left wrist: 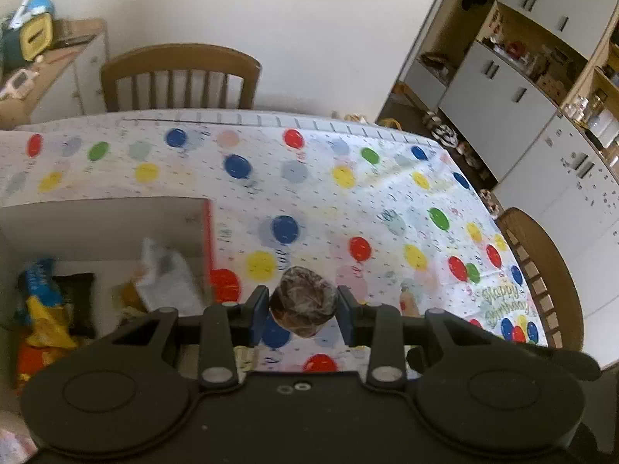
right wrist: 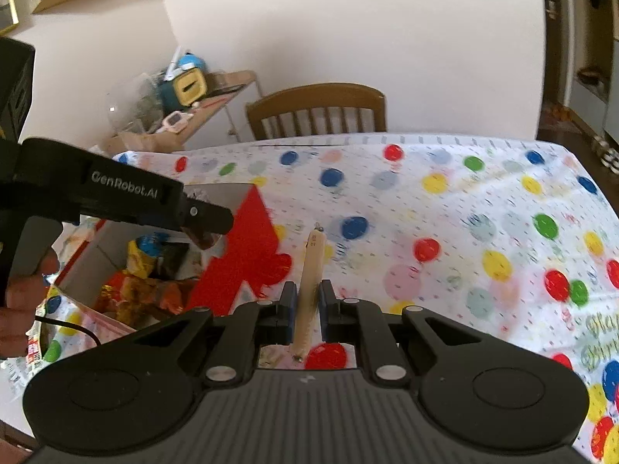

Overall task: Organize snacks
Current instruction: 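Carry the brown candy and wooden stick over the box with both tools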

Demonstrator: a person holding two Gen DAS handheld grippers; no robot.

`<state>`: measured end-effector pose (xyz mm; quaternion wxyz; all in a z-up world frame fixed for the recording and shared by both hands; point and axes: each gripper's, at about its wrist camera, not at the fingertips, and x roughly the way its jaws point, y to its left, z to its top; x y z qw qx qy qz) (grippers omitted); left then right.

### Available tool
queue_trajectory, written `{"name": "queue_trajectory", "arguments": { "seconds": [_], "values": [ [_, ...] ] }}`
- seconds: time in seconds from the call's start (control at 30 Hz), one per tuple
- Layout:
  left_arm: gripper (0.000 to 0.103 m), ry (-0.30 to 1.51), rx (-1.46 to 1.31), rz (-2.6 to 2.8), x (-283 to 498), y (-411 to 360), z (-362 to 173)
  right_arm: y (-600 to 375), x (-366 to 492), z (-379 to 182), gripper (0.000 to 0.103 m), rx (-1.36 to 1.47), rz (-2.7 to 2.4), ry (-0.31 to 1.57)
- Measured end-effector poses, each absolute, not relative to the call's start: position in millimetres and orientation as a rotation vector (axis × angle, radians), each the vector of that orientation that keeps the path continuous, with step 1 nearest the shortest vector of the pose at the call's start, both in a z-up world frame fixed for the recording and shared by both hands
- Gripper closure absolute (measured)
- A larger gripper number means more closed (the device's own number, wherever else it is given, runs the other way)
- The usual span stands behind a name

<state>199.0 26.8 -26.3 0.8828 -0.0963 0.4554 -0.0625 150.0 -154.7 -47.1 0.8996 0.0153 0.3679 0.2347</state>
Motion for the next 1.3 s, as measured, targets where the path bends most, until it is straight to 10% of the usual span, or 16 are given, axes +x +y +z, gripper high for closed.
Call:
{"name": "queue_trajectory", "arguments": {
  "seconds": [1.3],
  "values": [
    [0.069, 1.033, -0.183, 0.114, 153.6, 183.2, -79.9, 46.3, 211.1, -93.7, 0.092, -0.226, 0.66, 0.885]
  ]
}}
